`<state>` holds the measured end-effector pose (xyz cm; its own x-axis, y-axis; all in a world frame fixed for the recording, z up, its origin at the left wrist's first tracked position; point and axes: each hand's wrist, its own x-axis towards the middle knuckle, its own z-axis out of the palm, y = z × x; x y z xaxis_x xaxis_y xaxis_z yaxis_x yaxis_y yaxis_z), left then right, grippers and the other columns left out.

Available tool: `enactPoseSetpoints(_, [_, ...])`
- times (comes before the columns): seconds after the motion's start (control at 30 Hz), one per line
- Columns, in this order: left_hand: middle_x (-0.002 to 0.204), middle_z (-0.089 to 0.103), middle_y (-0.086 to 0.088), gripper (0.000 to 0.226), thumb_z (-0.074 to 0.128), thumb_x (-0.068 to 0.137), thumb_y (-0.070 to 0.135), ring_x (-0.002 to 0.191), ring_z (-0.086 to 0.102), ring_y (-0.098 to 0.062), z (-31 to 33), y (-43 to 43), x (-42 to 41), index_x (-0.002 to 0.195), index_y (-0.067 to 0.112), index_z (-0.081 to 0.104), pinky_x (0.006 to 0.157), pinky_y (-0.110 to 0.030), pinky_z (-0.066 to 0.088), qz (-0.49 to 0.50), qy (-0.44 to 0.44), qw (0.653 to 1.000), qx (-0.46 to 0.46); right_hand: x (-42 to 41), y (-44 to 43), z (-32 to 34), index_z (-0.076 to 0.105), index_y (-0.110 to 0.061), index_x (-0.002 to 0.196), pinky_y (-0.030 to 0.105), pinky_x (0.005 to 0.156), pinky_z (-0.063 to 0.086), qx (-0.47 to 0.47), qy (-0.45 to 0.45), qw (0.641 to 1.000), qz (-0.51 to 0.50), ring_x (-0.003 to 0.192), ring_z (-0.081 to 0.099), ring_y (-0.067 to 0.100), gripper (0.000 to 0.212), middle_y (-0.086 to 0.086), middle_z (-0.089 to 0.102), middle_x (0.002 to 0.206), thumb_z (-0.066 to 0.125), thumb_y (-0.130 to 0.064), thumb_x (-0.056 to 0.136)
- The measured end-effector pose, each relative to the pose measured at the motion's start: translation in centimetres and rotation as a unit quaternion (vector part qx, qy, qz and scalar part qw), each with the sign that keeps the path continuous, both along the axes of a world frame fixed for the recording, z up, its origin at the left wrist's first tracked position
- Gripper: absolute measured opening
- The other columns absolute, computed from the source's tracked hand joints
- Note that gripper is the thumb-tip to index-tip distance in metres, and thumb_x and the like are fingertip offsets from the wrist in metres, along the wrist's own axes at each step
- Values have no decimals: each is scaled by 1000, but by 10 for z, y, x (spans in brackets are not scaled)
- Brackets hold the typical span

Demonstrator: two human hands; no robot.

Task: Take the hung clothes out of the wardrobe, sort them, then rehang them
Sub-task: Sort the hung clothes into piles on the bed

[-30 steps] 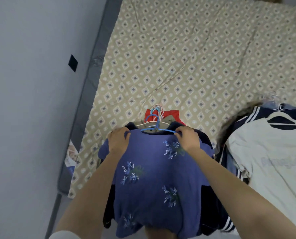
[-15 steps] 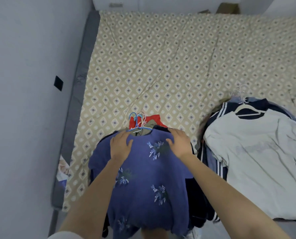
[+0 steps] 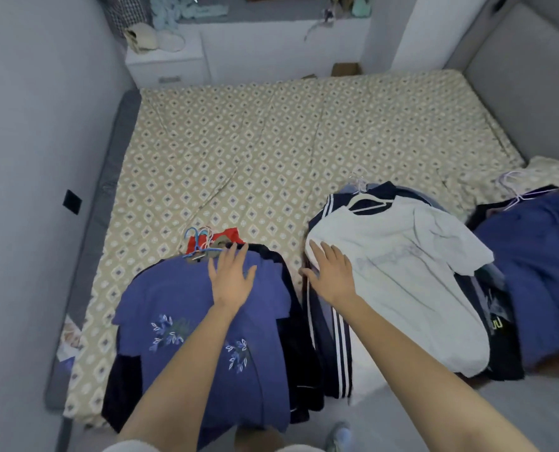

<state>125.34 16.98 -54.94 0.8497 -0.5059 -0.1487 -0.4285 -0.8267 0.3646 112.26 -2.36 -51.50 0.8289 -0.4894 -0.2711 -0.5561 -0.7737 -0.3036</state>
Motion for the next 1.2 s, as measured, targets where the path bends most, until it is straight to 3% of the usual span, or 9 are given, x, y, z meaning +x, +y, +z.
enactPoseSetpoints(0.4, [165, 15, -1, 60, 40, 103, 46, 152, 8, -20, 40, -110, -138, 157, 27, 21, 120, -48, -6, -38, -34, 999, 5, -145, -100, 36, 13, -26, 156, 45, 119, 13, -47, -30, 998, -24, 148, 15, 27, 65, 5, 20, 162, 42, -44, 101])
enactPoseSetpoints(0.57, [164, 18, -3, 63, 43, 101, 48, 152, 10, -23, 48, -151, -170, 156, 27, 21, 120, -49, -3, -68, -37, 997, 1, -182, -141, 43, 18, -24, 156, 47, 118, 16, -45, -40, 997, -54, 148, 18, 29, 66, 8, 24, 160, 47, -42, 100])
enactPoseSetpoints(0.9, [166, 7, -2, 65, 40, 102, 48, 153, 1, -24, 43, -221, -166, 158, 27, 14, 120, -50, -3, -85, -24, 996, 10, -199, -213, 44, 16, -25, 156, 47, 118, 15, -44, -24, 995, -88, 147, 17, 28, 66, 7, 20, 161, 46, -41, 100])
enactPoseSetpoints(1.2, [166, 3, -2, 67, 38, 102, 49, 153, -2, -22, 20, -272, -132, 158, 26, 9, 120, -51, -8, -55, 23, 998, 12, -166, -273, 25, 12, -27, 156, 47, 119, 10, -31, 20, 996, -78, 148, 13, 27, 65, 6, 17, 162, 44, -41, 101])
